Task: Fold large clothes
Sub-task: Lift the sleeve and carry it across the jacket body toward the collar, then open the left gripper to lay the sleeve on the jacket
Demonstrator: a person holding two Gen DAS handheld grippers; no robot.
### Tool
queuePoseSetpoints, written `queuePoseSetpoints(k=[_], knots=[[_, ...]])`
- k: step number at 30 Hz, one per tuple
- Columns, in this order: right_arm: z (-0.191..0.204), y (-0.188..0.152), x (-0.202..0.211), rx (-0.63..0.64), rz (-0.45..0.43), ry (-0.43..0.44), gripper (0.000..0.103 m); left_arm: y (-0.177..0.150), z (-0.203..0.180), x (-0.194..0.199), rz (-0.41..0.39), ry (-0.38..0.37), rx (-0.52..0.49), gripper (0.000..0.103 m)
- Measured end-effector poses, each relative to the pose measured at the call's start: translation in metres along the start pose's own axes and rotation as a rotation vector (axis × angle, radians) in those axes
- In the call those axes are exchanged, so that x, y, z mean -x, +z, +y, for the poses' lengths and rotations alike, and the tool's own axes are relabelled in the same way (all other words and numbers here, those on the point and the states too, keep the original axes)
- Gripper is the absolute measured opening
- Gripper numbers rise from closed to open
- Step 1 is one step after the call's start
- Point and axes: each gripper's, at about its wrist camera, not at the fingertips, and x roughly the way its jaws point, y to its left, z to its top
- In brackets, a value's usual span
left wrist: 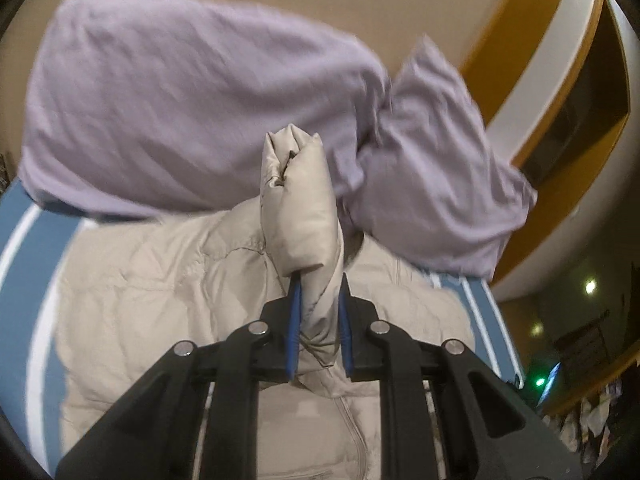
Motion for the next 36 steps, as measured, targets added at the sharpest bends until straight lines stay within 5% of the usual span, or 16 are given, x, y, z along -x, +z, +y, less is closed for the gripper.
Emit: queuePoseSetpoints(k=[8,15,18,23,30,36], knots=[[-0.008,-0.003,-0.002,-0.023,0.01,-0.005,0.093,-0.036,-0.022,-0.06,0.147,0.019,-0.05,0.017],[-0.008,-0.004,-0.007,-0.025,0.017,-0.004,0.093,-0.046,-0.029,-0.073,0.18,0.028,-0.078,0.017],[-0.009,-0.004,-0.007,-0.026,0.018,-0.005,0.093,-0.046,-0.031,-0.075,0.188,0.029,-0.083,0.021],[-0.011,-0.003,-0.008,-0.032,0.017,-0.006,0.093,-0.035,-0.03,-0.064,0.15,0.023,-0.083,0.05],[-0.016,-0.004,-0.008,-0.046,0.016,-0.008,0.093,-0.025,-0.006,-0.075,0.151,0.075,-0.011,0.05],[-0.019,-0.007,-0.009,-0.055,0.023,-0.019,0.093,-0.047,-0.005,-0.114,0.261,0.136,-0.065,0.049]])
